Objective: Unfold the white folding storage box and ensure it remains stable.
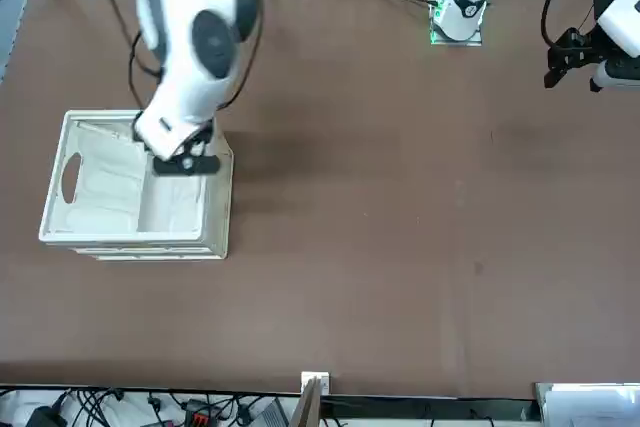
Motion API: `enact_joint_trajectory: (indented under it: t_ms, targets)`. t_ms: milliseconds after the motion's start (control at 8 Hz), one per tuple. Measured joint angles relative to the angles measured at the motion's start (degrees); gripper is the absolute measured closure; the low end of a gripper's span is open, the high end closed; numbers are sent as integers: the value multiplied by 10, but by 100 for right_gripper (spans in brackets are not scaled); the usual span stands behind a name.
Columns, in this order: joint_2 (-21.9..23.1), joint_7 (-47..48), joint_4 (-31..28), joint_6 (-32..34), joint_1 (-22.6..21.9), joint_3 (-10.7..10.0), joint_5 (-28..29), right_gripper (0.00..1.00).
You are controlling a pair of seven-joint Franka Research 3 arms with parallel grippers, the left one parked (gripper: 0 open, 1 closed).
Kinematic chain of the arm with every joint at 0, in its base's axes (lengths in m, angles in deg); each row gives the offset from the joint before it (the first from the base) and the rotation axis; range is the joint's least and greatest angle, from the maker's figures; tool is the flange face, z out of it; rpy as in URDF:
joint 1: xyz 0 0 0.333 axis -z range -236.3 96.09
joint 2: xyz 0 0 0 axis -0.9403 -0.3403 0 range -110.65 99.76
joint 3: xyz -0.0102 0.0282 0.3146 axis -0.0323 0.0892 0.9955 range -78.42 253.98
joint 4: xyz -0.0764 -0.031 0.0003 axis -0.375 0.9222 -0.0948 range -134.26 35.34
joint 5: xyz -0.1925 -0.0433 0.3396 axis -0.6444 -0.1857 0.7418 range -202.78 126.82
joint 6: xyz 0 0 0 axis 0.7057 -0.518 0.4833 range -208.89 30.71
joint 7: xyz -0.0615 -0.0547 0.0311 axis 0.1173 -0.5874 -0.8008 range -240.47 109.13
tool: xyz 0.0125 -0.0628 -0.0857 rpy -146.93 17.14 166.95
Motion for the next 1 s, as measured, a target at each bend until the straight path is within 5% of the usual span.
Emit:
enact_joint_trajectory:
  t_ms: [125, 500, 750, 1000]
  targets:
    - [10, -33, -28, -31, 35, 0, 25, 18]
    - [18, -91, -88, -126, 123, -1, 133, 84]
    - [18, -94, -131, -184, 154, -1, 211, 96]
    - [18, -99, -164, -232, 175, 0, 292, 98]
